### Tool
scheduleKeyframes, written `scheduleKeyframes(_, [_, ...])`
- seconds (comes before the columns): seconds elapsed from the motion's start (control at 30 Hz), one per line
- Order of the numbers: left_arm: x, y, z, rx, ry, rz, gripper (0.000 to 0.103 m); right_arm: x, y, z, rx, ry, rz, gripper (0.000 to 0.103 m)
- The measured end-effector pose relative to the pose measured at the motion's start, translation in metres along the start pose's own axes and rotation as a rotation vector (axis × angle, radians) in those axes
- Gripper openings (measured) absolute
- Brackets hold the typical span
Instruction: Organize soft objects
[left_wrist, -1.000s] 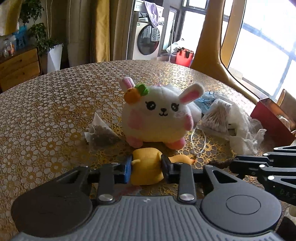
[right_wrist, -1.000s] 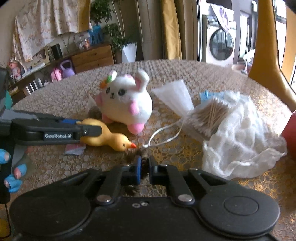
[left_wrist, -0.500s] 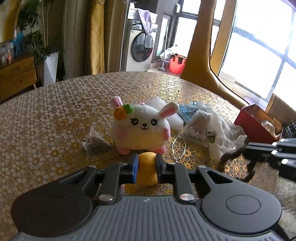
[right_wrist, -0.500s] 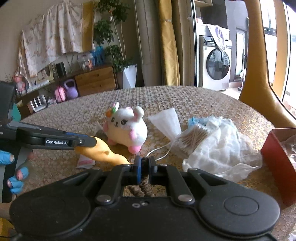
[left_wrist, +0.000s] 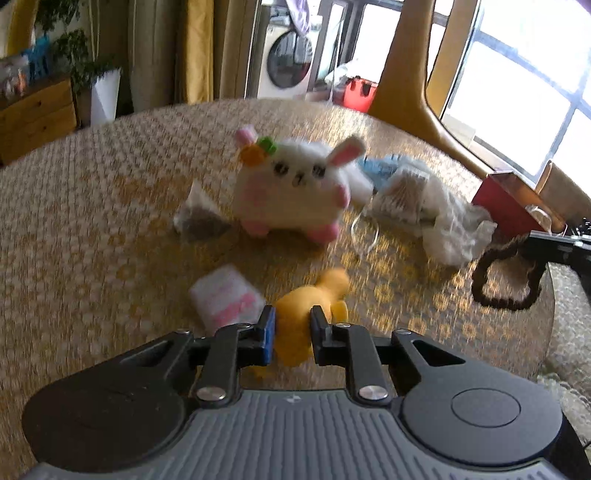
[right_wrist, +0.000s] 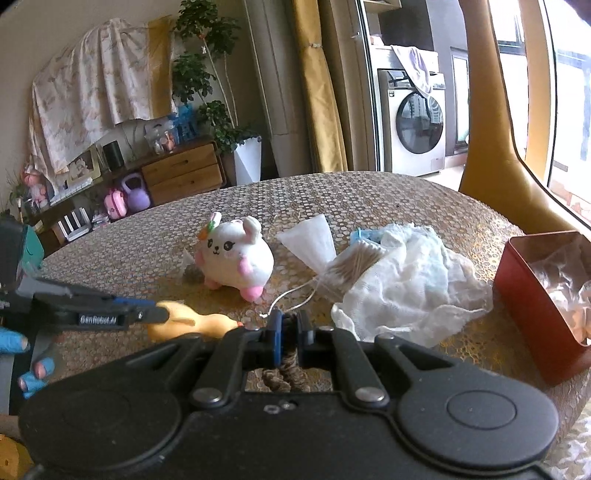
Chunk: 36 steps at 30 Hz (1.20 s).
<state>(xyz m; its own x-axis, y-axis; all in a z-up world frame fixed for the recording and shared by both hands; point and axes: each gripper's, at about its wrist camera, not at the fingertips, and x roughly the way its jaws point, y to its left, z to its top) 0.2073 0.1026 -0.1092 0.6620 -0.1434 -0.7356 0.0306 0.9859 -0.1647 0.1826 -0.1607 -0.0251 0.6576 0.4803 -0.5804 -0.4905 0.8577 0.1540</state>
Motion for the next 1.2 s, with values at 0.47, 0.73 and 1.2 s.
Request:
scheduleKeyframes(0.47, [-0.010, -0.006, -0.014, 0.121, -0.038, -0.040, 0.076, 0.003, 0.000, -0.006, 0.017, 0.024, 0.018, 0.007])
scheduleKeyframes(0.73, [0.019, -0.015, -0.014, 0.202, -0.016, -0.001, 0.076, 0.008, -0.003, -0.006, 0.026, 0.044, 0.018, 0.007])
scheduleKeyframes(1.2, [0.034, -0.025, -0.019, 0.228, -0.009, 0.070, 0.041, 0.009, -0.008, -0.009, 0.052, 0.058, 0.016, 0.007])
